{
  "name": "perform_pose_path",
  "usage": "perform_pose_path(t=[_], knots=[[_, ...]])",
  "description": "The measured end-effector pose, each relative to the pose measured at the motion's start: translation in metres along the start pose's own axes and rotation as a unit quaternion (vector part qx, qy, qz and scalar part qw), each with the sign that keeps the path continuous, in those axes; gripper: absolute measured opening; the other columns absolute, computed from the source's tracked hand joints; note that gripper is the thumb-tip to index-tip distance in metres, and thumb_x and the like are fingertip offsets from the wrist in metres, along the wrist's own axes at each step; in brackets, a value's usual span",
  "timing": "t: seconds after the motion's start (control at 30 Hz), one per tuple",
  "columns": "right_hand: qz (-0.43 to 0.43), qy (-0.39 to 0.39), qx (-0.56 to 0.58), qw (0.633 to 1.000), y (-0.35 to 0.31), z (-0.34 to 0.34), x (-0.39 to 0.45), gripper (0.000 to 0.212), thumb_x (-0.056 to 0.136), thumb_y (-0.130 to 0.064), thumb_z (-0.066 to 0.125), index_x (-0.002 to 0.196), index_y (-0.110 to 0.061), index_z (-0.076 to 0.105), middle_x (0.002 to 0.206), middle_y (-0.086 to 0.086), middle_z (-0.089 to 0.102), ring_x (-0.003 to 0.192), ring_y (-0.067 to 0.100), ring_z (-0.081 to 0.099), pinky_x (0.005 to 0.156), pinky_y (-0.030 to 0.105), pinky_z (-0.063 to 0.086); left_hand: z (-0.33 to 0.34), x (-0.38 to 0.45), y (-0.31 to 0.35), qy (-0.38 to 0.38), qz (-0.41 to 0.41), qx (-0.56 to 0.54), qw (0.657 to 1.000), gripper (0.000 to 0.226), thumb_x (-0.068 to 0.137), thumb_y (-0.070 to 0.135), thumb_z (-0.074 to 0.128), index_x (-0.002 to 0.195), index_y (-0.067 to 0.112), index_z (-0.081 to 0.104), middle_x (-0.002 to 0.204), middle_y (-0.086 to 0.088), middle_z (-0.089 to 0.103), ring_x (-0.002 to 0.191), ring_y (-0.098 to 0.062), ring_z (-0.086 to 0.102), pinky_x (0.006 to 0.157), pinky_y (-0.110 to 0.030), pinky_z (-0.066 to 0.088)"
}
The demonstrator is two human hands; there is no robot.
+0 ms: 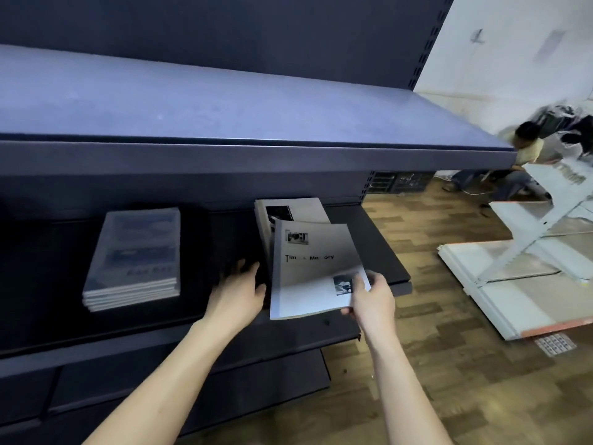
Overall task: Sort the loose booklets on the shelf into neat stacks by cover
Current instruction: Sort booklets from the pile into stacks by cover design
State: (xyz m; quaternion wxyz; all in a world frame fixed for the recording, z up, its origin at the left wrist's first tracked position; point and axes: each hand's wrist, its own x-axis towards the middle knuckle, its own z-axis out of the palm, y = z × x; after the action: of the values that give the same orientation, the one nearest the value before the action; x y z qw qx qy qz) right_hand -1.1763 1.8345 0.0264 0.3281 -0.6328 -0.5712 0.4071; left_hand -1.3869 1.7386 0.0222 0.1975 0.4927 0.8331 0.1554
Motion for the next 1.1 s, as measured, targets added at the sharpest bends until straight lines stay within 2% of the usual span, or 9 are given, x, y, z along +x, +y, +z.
perform_pose_path(t=[0.07, 0.13, 0.17, 0.33, 0.4, 0.5, 0.6, 0.8, 1.1], knots=[[-0.025, -0.016, -0.04, 0.999, -0.006, -0.001, 0.017, 0.042, 0.096, -0.032, 0.056, 0.133, -0.012, 0.049, 0.114, 0.005, 0.064, 0.077, 0.026, 0.073, 0.066, 0.029, 0.05, 0.0, 0.009, 0.004, -0.001, -0.014, -0.004, 1.0, 0.058, 0.101, 0.041, 0.041, 0.154, 0.027, 0.023, 0.162, -0.004, 0.016, 0.145, -0.03, 0.026, 0.112, -0.044, 0.035], [-0.043, -0.035, -0.096, 0.994, -0.01, 0.001, 0.037, 0.046, 0.092, -0.029, 0.061, 0.133, -0.01, 0.051, 0.124, 0.009, 0.063, 0.111, 0.032, 0.063, 0.079, 0.028, 0.04, 0.001, 0.016, 0.008, -0.002, -0.028, -0.008, 1.0, 0.058, 0.102, 0.042, 0.039, 0.155, 0.028, 0.021, 0.163, -0.002, 0.013, 0.147, -0.028, 0.019, 0.116, -0.043, 0.029], [-0.047, -0.047, -0.113, 0.991, -0.011, 0.002, 0.046, 0.046, 0.09, -0.026, 0.063, 0.132, -0.009, 0.052, 0.125, 0.01, 0.063, 0.116, 0.033, 0.059, 0.081, 0.028, 0.039, 0.001, 0.019, 0.01, 0.0, -0.035, -0.009, 0.999, 0.057, 0.102, 0.041, 0.038, 0.155, 0.028, 0.02, 0.163, -0.002, 0.012, 0.148, -0.027, 0.017, 0.117, -0.042, 0.027], [-0.09, -0.089, -0.143, 0.982, -0.012, 0.018, 0.085, 0.058, 0.084, -0.033, 0.07, 0.135, -0.014, 0.052, 0.124, 0.012, 0.063, 0.113, 0.034, 0.06, 0.086, 0.034, 0.049, 0.0, 0.034, 0.028, 0.023, -0.075, 0.006, 0.997, 0.057, 0.103, 0.041, 0.037, 0.155, 0.027, 0.02, 0.163, -0.001, 0.013, 0.149, -0.025, 0.015, 0.118, -0.039, 0.022], [-0.105, -0.086, -0.161, 0.978, -0.011, 0.023, 0.092, 0.062, 0.084, -0.039, 0.071, 0.137, -0.014, 0.05, 0.126, 0.012, 0.061, 0.116, 0.035, 0.056, 0.086, 0.035, 0.046, 0.0, 0.038, 0.035, 0.032, -0.086, 0.005, 0.996, 0.056, 0.103, 0.041, 0.038, 0.155, 0.027, 0.021, 0.163, -0.001, 0.013, 0.149, -0.024, 0.014, 0.119, -0.039, 0.021], [-0.125, -0.074, -0.213, 0.966, -0.007, 0.029, 0.094, 0.074, 0.086, -0.042, 0.068, 0.147, -0.012, 0.038, 0.136, 0.014, 0.052, 0.124, 0.037, 0.044, 0.099, 0.04, 0.037, -0.002, 0.042, 0.043, 0.043, -0.096, 0.01, 0.994, 0.056, 0.102, 0.041, 0.038, 0.154, 0.028, 0.022, 0.162, -0.001, 0.015, 0.149, -0.025, 0.015, 0.119, -0.039, 0.02], [-0.151, -0.065, -0.218, 0.962, -0.001, 0.033, 0.094, 0.081, 0.087, -0.045, 0.067, 0.153, -0.012, 0.031, 0.141, 0.014, 0.047, 0.125, 0.036, 0.041, 0.101, 0.041, 0.037, -0.004, 0.046, 0.048, 0.057, -0.095, 0.01, 0.994, 0.054, 0.102, 0.04, 0.039, 0.153, 0.027, 0.026, 0.161, -0.002, 0.019, 0.147, -0.025, 0.019, 0.118, -0.04, 0.024], [-0.168, -0.114, -0.172, 0.964, 0.0, 0.035, 0.103, 0.044, 0.091, -0.046, 0.057, 0.13, -0.026, 0.059, 0.134, 0.0, 0.054, 0.121, 0.021, 0.052, 0.094, 0.036, 0.048, -0.01, 0.053, 0.065, 0.071, -0.092, 0.019, 0.993, 0.052, 0.101, 0.038, 0.041, 0.151, 0.027, 0.03, 0.159, -0.001, 0.024, 0.145, -0.025, 0.024, 0.116, -0.04, 0.028], [-0.214, -0.11, -0.19, 0.952, -0.016, 0.032, 0.088, 0.051, 0.094, -0.041, 0.058, 0.139, -0.02, 0.05, 0.143, 0.003, 0.044, 0.13, 0.025, 0.045, 0.106, 0.039, 0.042, -0.015, 0.046, 0.073, 0.101, -0.084, 0.025, 0.991, 0.053, 0.1, 0.042, 0.042, 0.15, 0.027, 0.031, 0.155, 0.001, 0.031, 0.142, -0.024, 0.028, 0.113, -0.037, 0.031]])
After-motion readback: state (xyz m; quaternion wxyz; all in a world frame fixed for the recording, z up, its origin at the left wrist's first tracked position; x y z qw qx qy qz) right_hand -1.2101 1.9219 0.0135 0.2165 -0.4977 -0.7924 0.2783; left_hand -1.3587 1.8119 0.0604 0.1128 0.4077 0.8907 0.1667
